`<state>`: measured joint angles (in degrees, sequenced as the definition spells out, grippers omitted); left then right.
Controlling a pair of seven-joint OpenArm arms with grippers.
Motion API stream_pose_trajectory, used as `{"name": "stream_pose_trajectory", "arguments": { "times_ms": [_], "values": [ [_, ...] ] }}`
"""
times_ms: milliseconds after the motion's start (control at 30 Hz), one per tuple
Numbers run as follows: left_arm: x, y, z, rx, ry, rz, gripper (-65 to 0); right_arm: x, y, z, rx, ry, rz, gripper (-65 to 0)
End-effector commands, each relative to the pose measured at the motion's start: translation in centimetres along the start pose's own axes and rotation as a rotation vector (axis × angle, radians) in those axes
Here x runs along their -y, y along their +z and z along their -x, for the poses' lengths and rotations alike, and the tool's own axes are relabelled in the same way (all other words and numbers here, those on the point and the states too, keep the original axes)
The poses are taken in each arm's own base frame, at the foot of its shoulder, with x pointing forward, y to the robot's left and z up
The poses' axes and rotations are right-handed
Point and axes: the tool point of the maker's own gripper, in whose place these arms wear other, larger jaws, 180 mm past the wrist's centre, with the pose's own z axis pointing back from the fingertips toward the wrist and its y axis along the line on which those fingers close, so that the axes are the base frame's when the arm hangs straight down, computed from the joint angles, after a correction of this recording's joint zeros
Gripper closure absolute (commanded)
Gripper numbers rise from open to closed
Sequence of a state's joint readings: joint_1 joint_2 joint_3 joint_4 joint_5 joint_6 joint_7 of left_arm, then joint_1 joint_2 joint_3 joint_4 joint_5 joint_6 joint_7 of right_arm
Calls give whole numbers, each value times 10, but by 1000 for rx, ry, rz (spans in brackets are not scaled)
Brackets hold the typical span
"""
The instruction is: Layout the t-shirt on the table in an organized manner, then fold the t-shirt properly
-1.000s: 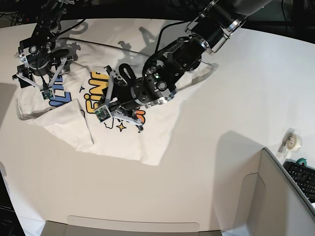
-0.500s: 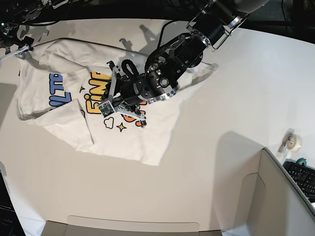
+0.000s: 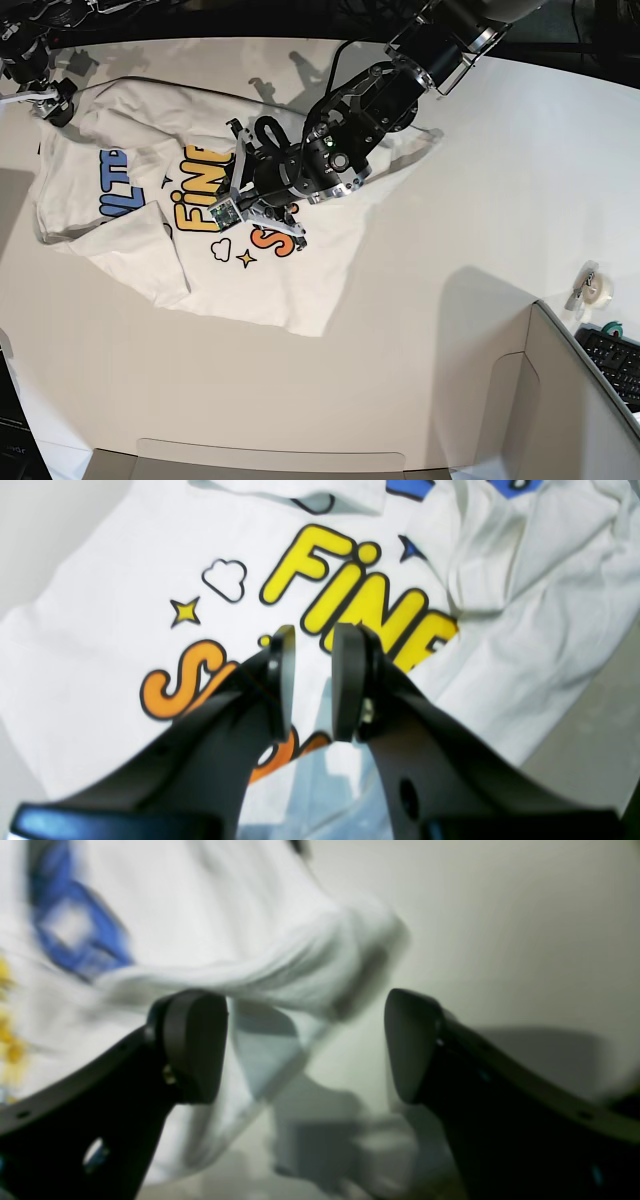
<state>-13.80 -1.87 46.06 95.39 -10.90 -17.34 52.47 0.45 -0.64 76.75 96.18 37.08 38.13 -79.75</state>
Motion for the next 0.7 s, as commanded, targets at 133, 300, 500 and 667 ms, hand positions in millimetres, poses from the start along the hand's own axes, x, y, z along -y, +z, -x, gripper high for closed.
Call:
{"name": "stream_pose_trajectory", "arguments": {
  "times_ms": [133,300,500,667],
  "values": [
    [0,3,-13,44,-4,-3,-129,-23,7,-23,127,-29,-148,-486],
    [-5,5,-6,28,-9,-13,-129,-45,19,-38,232,-65,-303,-486],
    [-10,7,4,7,-14,-24,-129,-54,26,-35,268,-104,-372,-486],
    [-11,7,3,9,-16,-26,-129,-46,12,-7,205,-199,-383,-486]
  ]
}}
